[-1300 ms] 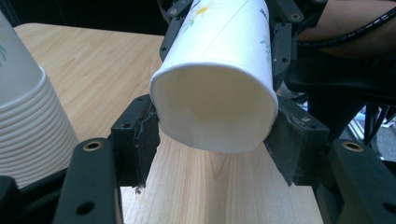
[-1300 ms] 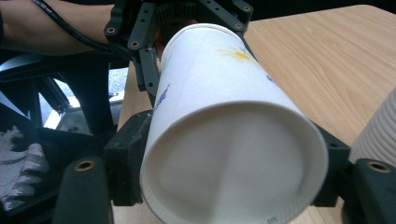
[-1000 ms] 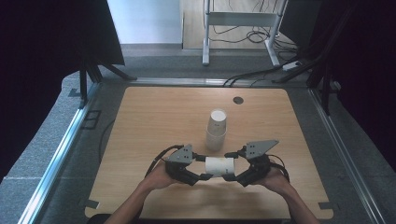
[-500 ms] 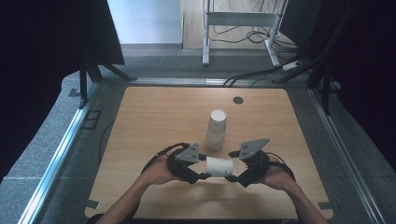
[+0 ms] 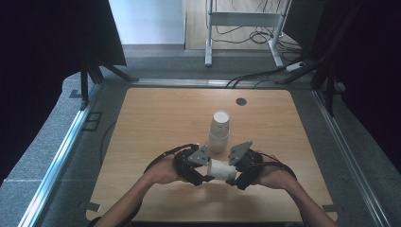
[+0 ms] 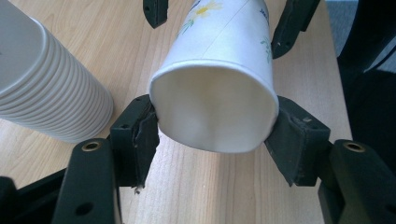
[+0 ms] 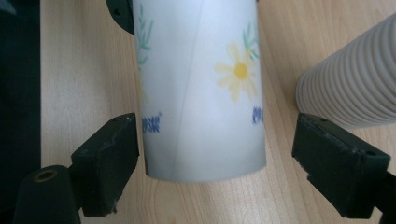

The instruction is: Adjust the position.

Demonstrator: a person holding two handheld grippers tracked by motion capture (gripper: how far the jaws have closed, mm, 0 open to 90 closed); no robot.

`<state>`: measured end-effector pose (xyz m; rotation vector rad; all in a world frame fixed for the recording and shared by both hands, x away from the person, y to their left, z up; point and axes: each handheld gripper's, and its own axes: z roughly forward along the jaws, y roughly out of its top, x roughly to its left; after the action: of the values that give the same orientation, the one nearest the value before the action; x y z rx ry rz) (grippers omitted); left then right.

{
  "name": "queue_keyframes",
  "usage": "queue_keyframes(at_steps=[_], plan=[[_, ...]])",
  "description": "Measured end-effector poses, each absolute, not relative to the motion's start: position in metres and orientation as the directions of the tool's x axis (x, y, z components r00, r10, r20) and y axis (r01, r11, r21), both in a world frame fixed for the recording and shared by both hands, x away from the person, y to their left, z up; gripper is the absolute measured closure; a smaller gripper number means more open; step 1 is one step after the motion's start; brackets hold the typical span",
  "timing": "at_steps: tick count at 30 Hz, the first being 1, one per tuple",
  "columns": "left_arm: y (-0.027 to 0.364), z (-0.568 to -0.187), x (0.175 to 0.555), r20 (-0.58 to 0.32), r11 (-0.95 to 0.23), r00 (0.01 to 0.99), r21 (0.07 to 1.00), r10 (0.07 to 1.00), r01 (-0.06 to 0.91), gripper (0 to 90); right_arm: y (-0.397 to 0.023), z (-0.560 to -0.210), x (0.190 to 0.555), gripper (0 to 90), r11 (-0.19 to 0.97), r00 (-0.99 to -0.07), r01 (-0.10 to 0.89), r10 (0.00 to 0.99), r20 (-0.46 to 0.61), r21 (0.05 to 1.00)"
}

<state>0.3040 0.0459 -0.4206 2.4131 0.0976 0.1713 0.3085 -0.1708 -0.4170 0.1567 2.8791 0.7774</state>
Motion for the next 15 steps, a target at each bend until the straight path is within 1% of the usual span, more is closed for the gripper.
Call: queue_keyframes(at_steps=[4,6,15], plan=[[0.041,-0.42,0.304,0.102,-0.765,0.989,0.644,0.109,0.017,36.4,-0.164,-0.418,0.308,14.9,0.88,-0.984,0.043,0.12,-0.132,0.474],[0.039,-0.418,0.304,0.105,-0.772,0.989,0.636,0.101,0.012,36.4,-0.158,-0.419,0.309,15.0,0.896,-0.984,0.031,0.104,-0.142,0.442],[0.033,-0.415,0.305,0.134,-0.805,0.989,0.592,0.066,-0.027,36.3,-0.147,-0.423,0.31,17.5,0.921,-0.986,0.014,0.078,-0.149,0.39]])
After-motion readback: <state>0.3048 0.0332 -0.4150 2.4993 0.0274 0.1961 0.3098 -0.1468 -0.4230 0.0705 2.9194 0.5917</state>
